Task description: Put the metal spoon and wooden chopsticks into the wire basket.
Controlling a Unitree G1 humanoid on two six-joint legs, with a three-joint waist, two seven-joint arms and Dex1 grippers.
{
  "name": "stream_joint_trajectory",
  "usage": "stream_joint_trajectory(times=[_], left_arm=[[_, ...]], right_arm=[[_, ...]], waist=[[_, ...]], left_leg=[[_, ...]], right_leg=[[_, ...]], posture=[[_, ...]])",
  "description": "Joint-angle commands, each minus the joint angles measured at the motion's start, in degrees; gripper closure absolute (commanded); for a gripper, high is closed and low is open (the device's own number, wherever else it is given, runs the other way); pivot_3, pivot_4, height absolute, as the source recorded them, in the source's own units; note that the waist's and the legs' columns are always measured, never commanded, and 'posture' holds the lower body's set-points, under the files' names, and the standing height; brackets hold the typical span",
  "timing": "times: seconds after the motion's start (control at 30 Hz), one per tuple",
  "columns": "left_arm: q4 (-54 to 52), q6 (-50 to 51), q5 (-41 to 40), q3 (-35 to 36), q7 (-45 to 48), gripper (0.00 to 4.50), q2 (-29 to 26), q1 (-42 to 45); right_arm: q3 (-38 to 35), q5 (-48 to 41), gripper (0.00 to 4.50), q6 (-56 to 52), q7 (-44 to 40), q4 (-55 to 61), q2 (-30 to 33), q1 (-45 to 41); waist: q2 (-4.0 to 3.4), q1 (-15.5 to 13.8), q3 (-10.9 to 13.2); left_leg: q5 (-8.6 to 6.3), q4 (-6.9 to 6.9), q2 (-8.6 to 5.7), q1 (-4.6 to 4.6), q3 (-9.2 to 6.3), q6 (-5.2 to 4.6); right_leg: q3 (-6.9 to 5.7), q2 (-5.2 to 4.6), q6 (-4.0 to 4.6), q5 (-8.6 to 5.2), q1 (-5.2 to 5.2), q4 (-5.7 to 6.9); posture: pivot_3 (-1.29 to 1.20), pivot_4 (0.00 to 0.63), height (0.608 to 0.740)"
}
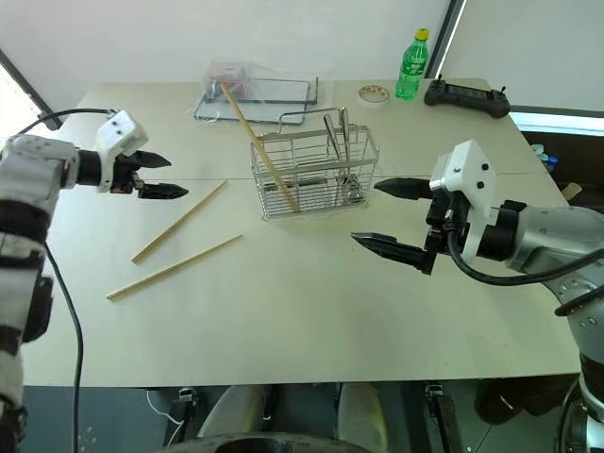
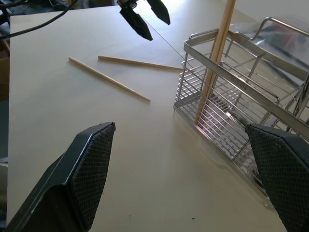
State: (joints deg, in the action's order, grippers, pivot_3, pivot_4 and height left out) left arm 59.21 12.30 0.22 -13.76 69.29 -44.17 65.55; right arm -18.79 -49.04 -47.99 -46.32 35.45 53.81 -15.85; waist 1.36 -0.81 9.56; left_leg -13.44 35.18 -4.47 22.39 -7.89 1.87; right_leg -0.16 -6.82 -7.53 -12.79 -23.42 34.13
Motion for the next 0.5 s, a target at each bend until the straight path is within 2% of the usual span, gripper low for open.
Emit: stream_joint_trajectory(times=[0.03, 0.23, 0.5], left_arm=[[8.2, -1.9, 4.9, -1.1, -2.8, 0.0, 2.0, 5.7], [15.1, -2.4, 10.2, -1.6, -9.1, 0.0, 7.7, 9.2], [17.5, -2.1, 13.3, -0.1, -14.1, 0.0, 10.7, 8.6]], right_arm=[[-2.2, -2.3, 0.07, -0.8, 3.7, 3.1, -0.7, 0.5], [-4.0, -5.0, 0.07, -1.9, 10.2, 6.7, -2.1, 3.3], [-5.3, -8.9, 0.07, -2.0, 16.2, 9.8, -2.7, 5.7]], waist=[[0.02, 0.2, 0.0], [0.04, 0.2, 0.0], [0.11, 0.1, 0.0]], left_leg=[[0.0, 0.01, 0.0, 0.01, 0.0, 0.0], [-0.01, 0.0, 0.04, -0.01, 0.0, -0.02], [-0.01, 0.07, 0.06, -0.02, 0.01, -0.02]], right_leg=[[0.0, 0.0, -0.02, 0.01, 0.0, 0.0], [-0.01, 0.03, -0.04, 0.0, -0.03, 0.06], [-0.01, 0.03, -0.08, 0.03, -0.01, 0.08]], posture=[[0.0, 0.15, 0.719], [0.0, 0.15, 0.719], [0.0, 0.15, 0.719]])
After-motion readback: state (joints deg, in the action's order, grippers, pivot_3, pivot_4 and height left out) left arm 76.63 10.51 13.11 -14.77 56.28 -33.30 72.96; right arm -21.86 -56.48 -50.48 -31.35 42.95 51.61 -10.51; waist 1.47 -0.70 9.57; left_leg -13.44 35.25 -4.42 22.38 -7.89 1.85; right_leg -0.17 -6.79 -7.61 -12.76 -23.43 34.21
